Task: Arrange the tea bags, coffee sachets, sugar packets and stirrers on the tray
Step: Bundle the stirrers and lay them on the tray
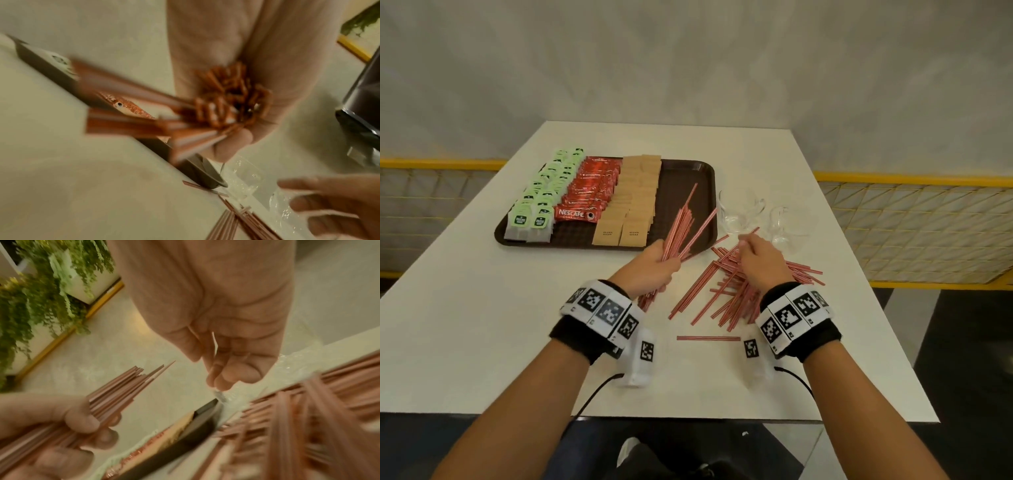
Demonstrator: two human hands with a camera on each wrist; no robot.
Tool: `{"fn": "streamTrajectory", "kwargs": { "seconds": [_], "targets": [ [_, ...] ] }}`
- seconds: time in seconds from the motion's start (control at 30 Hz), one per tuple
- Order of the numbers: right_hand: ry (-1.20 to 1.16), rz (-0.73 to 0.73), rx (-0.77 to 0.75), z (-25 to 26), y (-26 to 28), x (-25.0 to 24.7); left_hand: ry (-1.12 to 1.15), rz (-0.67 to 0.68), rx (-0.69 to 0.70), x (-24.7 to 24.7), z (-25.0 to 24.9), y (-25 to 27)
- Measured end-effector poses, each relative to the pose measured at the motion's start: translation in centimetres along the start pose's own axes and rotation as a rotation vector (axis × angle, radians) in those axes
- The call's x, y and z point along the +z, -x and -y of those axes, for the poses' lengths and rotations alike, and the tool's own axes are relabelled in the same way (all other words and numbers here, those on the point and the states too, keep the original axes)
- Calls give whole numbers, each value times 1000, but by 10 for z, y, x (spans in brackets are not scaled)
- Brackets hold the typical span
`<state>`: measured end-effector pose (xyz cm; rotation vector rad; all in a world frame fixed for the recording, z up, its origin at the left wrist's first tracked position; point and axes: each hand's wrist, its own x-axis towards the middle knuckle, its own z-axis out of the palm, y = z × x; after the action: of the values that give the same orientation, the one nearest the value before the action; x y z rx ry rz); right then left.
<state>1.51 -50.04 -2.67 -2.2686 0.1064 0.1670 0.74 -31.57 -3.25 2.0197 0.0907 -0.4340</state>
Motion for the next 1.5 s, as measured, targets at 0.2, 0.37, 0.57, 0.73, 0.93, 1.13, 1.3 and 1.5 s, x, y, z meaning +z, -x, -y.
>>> {"fn": "streamTrajectory", "kwargs": {
  "seconds": [0.2, 0.37, 0.57, 0.73, 0.93, 1.13, 1.3, 1.5],
  "targets": [
    [-534, 58, -161, 63, -11, 11, 126, 13, 217, 4, 7, 23],
    [-597, 90, -421, 114, -5, 29, 52, -140, 384, -9, 11, 32],
    [-372, -14, -644, 155, 5, 50, 184, -278, 462, -47, 8, 39],
    [-361, 64, -700, 185, 4, 65, 199, -354, 446, -84, 14, 38],
    [-121, 50, -805, 220, 4, 94, 262, -365, 523, -123, 17, 32],
    [-122, -199, -911, 233, -2, 115, 214, -321, 531, -145, 34, 28],
    [257, -50, -898, 243, -9, 140, 84, -404, 530, -160, 36, 24],
    [-570, 138, -452, 217, -18, 137, 224, -471, 600, -180, 27, 23]
  ]
}}
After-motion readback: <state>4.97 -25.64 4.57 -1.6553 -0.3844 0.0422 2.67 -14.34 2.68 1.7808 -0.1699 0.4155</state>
